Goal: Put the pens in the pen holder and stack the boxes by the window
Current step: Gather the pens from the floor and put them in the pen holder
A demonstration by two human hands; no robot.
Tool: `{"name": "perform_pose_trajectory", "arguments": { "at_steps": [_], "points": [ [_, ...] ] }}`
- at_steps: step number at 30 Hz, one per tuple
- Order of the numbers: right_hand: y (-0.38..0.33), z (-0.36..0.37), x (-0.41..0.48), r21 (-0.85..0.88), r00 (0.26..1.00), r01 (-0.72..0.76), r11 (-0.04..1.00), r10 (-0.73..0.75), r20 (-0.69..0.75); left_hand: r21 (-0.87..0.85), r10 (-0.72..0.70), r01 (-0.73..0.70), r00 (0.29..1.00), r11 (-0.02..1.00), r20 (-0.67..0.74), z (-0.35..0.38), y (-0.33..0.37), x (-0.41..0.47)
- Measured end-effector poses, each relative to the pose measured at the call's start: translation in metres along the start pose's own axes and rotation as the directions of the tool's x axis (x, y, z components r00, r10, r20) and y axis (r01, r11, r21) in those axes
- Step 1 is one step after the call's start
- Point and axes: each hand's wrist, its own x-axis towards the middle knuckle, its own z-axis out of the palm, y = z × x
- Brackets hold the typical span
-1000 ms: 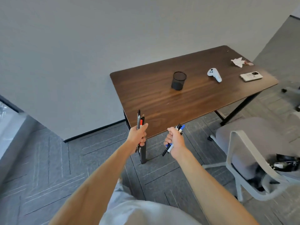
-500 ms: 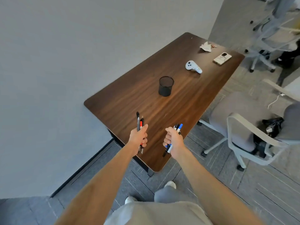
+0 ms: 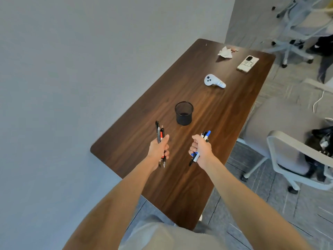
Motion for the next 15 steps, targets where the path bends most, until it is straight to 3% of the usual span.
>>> {"name": "perform_pose_trajectory", "arguments": {
  "at_steps": [7,15],
  "points": [
    [-0.03,0.009,0.016,0.036,0.997,0.074,0.997,-0.072,-0.036,0.044,0.015,-0.015,1.0,0.999,0.012,0.023,0.021,0.037],
    [-0.047,0.011,0.027,0.053,0.953,0.238,0.97,-0.223,-0.206,0.22,0.217,-0.215,0.976,0.952,0.012,0.038,0.055,0.085]
  ]
}}
